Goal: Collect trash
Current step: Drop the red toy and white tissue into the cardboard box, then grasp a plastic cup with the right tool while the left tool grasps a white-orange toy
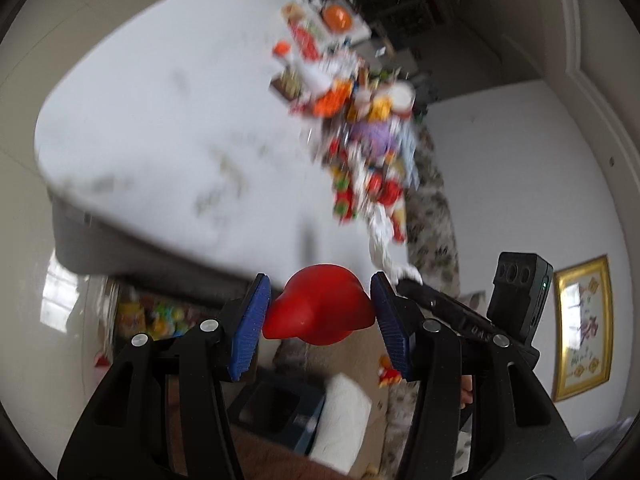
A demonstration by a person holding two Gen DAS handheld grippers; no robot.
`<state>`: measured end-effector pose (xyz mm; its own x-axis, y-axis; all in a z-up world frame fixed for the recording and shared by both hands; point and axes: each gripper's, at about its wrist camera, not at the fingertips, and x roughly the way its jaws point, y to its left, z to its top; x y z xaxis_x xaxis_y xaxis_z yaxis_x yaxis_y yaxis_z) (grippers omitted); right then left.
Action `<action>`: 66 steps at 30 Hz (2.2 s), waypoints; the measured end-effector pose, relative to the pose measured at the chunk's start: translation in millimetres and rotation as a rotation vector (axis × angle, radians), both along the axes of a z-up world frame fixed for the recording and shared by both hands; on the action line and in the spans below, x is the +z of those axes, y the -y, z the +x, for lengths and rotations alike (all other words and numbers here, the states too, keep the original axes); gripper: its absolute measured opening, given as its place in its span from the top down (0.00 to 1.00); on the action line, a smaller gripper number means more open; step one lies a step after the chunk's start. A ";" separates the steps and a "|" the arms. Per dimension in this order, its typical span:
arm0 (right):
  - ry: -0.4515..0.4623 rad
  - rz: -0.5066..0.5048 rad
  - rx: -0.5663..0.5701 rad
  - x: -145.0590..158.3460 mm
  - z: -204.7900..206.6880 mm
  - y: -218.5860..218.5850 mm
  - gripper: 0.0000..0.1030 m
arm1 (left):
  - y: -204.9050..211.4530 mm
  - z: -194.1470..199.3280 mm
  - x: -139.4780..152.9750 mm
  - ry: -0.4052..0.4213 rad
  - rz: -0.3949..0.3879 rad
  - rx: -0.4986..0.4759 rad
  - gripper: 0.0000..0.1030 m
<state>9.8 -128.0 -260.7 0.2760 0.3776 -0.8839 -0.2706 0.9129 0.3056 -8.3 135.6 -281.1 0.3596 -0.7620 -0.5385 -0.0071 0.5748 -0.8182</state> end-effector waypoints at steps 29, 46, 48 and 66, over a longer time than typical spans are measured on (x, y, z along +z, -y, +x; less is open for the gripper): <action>-0.529 -0.158 -0.348 -384.4 -65.4 117.5 0.16 | 123.4 -27.9 -364.5 -0.504 0.581 -0.247 0.22; -0.342 -0.015 -0.120 -185.6 -70.0 34.5 0.15 | 88.3 -75.2 -220.6 -0.425 0.567 -0.189 0.21; -0.235 0.018 -0.057 -141.2 -57.7 10.2 0.12 | 83.5 -81.3 -193.4 -0.358 0.596 -0.185 0.21; -0.051 0.006 -0.464 -66.3 196.8 -52.2 0.17 | -10.2 -112.5 -132.4 -0.293 0.499 0.171 0.21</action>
